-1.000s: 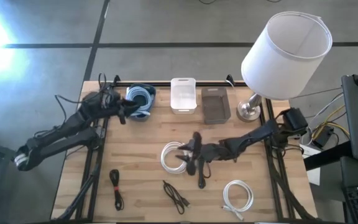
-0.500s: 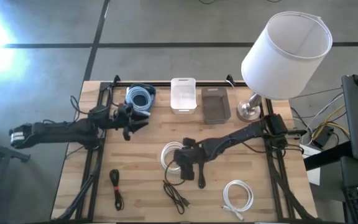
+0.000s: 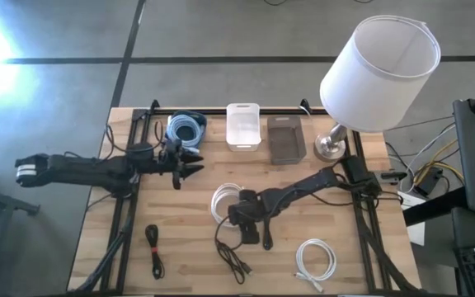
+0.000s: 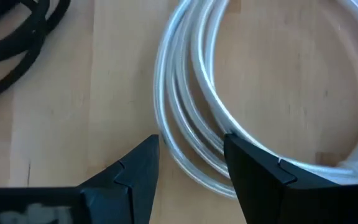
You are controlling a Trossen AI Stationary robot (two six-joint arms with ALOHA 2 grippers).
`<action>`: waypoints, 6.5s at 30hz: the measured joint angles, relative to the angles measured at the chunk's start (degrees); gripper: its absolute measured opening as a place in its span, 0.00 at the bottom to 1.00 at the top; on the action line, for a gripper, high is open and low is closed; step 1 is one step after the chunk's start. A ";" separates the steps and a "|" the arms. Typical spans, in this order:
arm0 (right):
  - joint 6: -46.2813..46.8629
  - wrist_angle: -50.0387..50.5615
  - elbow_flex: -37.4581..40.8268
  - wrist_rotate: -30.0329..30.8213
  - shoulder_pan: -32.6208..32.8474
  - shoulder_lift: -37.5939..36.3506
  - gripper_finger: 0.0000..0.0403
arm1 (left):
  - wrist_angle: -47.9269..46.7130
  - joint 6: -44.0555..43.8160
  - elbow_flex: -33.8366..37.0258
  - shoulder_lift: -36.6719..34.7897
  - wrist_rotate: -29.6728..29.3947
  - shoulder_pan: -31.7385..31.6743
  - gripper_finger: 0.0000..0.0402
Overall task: Pick & Place USB Port
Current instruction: Put the top white HDMI cable into the white bin, then put the white HDMI cable into the white bin
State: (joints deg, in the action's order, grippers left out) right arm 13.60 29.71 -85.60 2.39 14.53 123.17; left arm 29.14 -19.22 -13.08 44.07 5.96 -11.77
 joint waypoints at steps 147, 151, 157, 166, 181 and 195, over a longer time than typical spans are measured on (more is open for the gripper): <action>22.59 10.45 12.75 1.66 4.04 -25.31 0.46 | -2.12 -6.82 0.26 3.41 -2.63 -0.02 0.43; 31.72 13.60 13.75 2.86 8.85 -25.71 0.46 | -0.76 -4.47 0.26 3.41 -2.77 -0.04 0.43; 48.08 14.75 18.96 4.01 14.87 -28.19 0.46 | 3.29 -2.07 0.26 3.41 -3.55 -0.11 0.43; 56.66 14.76 28.91 -1.55 23.06 -30.55 0.46 | 6.15 -1.70 0.24 3.41 -6.46 -0.15 0.43; 54.42 13.94 34.02 0.10 28.21 -29.23 0.46 | 7.06 -2.37 0.24 3.41 -11.52 -0.15 0.43; 50.29 12.96 35.15 3.68 27.99 -26.27 0.39 | 8.24 -3.45 0.22 3.59 -11.63 -0.15 0.43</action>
State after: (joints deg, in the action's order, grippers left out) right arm 63.89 42.67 -50.45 6.08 42.52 96.91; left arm 37.38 -22.68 -12.86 47.66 -5.67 -11.92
